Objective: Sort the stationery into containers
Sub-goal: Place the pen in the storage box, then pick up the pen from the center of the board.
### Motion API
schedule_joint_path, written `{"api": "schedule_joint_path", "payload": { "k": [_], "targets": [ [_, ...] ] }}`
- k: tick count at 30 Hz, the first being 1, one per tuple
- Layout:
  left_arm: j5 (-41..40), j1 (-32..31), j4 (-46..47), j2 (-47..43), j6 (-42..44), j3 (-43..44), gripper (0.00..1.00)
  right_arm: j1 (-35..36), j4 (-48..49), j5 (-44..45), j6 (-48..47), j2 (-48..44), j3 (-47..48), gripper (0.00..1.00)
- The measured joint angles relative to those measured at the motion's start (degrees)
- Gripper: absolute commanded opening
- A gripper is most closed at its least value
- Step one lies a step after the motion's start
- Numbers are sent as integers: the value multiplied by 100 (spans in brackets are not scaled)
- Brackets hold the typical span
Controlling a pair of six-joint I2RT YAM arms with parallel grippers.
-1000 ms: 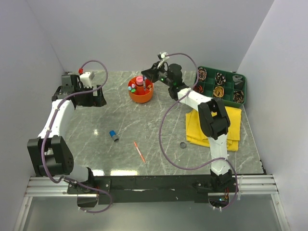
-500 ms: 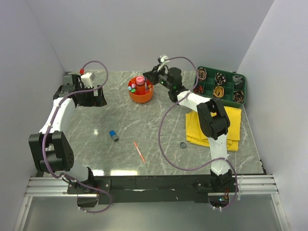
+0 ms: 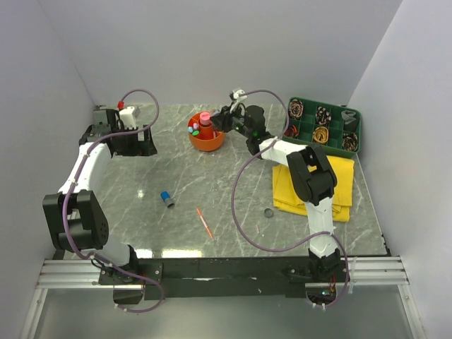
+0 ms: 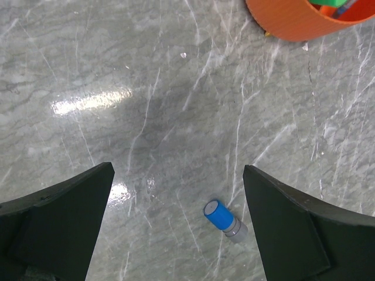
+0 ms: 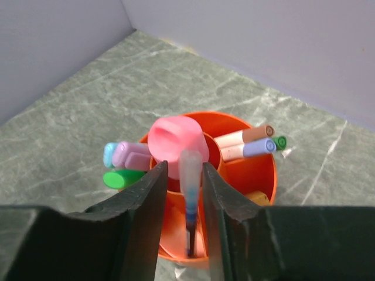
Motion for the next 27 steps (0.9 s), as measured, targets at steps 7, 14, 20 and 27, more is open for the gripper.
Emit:
{"api": "schedule_joint_path", "payload": {
  "k": [7, 14, 20, 27],
  "targets": [
    [13, 0, 131, 0, -24, 76, 99, 4, -251, 61, -129, -341, -529, 49],
    [944, -153, -127, -87, 636, 212, 99, -28, -1143, 116, -474, -1882, -1401, 50],
    [1375, -1484, -1392, -461, 3257, 632, 99, -105, -2520, -315, -1360, -3598, -1915, 51],
    [1119, -2822, -2562, -151, 4638, 772, 86, -232, -4507, -713, -2616, -4402, -2549, 50]
  ]
}}
